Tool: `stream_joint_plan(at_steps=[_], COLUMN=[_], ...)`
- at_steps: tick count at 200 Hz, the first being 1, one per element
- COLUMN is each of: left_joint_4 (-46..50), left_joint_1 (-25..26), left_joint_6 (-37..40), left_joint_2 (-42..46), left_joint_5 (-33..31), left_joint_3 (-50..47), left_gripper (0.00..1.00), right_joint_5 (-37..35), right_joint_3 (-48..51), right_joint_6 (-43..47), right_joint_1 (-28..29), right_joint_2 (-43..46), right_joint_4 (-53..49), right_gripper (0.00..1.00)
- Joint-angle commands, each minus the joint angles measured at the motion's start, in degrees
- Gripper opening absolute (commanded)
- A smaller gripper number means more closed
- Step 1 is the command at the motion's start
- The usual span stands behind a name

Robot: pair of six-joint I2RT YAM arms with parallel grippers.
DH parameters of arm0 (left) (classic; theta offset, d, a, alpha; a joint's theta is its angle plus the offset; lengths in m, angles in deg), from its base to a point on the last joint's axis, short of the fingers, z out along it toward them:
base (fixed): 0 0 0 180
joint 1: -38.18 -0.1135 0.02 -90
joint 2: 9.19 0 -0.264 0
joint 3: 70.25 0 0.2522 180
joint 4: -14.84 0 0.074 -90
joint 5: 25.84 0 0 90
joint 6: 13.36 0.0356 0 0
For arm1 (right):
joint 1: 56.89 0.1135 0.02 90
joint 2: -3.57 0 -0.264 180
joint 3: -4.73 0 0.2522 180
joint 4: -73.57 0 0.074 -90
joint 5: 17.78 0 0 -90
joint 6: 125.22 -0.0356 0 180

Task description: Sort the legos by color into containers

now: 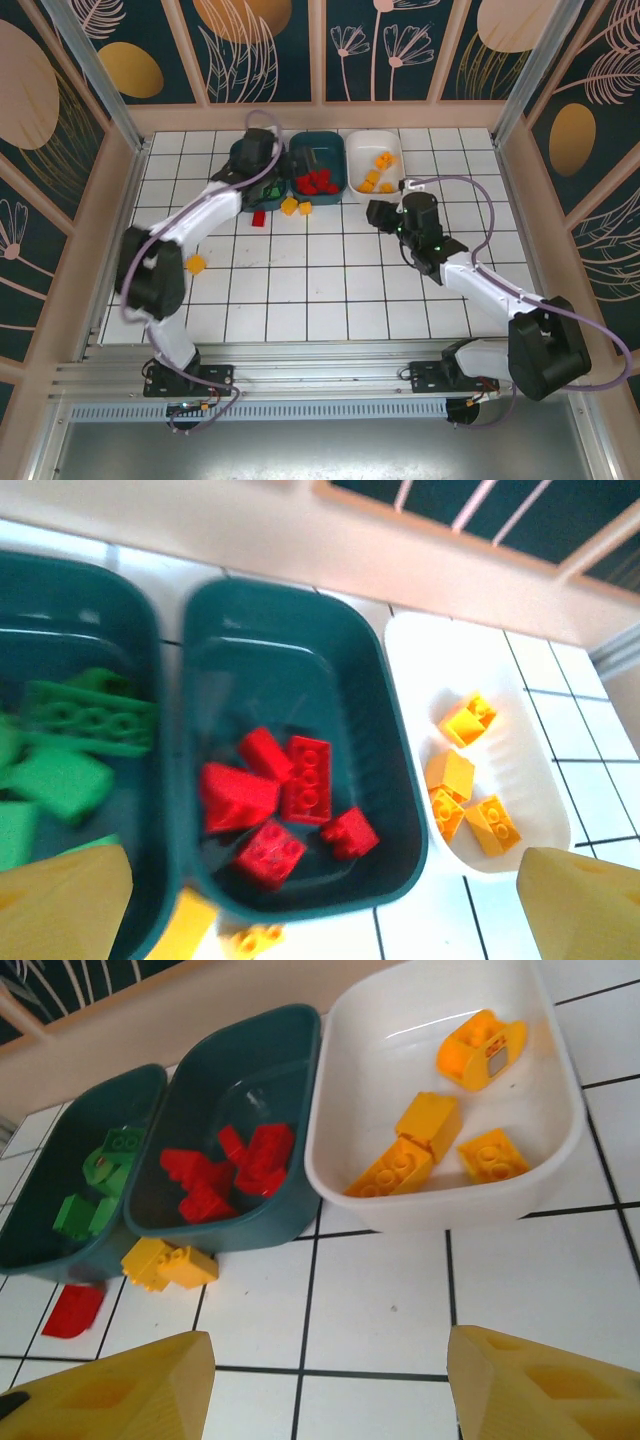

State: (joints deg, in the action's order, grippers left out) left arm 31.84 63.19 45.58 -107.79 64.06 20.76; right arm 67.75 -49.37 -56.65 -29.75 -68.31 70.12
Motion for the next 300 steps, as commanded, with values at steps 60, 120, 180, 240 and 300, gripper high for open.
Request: stream_joint_plan(at_steps=[60, 120, 180, 240, 300], left_joint_4=[-1.3, -0.3, -1.5, 0.0, 3.5], left_joint_1=[-0.8, -2.0, -2.2, -1.6, 4.6], left_joint_6=[4.1, 5.9, 7.1, 6.2, 4.8], left_joint_2=[1.6, -9.1, -11.7, -5.9, 4.6], left_joint_5=[-12.0, -15.2, -12.5, -10.8, -8.4], left_joint_3=[-21.2, -16.3, -14.6, -17.7, -13.4], left_gripper=[0.83, 0.77, 0.46, 0.27, 0.27], right_joint_5=[-0.6, -2.5, -3.1, -3.1, -3.9], right_joint_3=[6.7, 7.4, 7.6, 7.5, 7.3], right_joint_6=[0.7, 0.8, 1.0, 0.9, 1.0], right_joint_1=[2.5, 2.7, 2.7, 3.0, 3.1], right_joint_2=[-2.6, -3.8, -3.8, -4.6, -5.5], right_joint_4=[7.1, 7.9, 8.2, 8.5, 8.6], right_gripper=[0.63, 0.63, 0.62, 0.61, 0.60])
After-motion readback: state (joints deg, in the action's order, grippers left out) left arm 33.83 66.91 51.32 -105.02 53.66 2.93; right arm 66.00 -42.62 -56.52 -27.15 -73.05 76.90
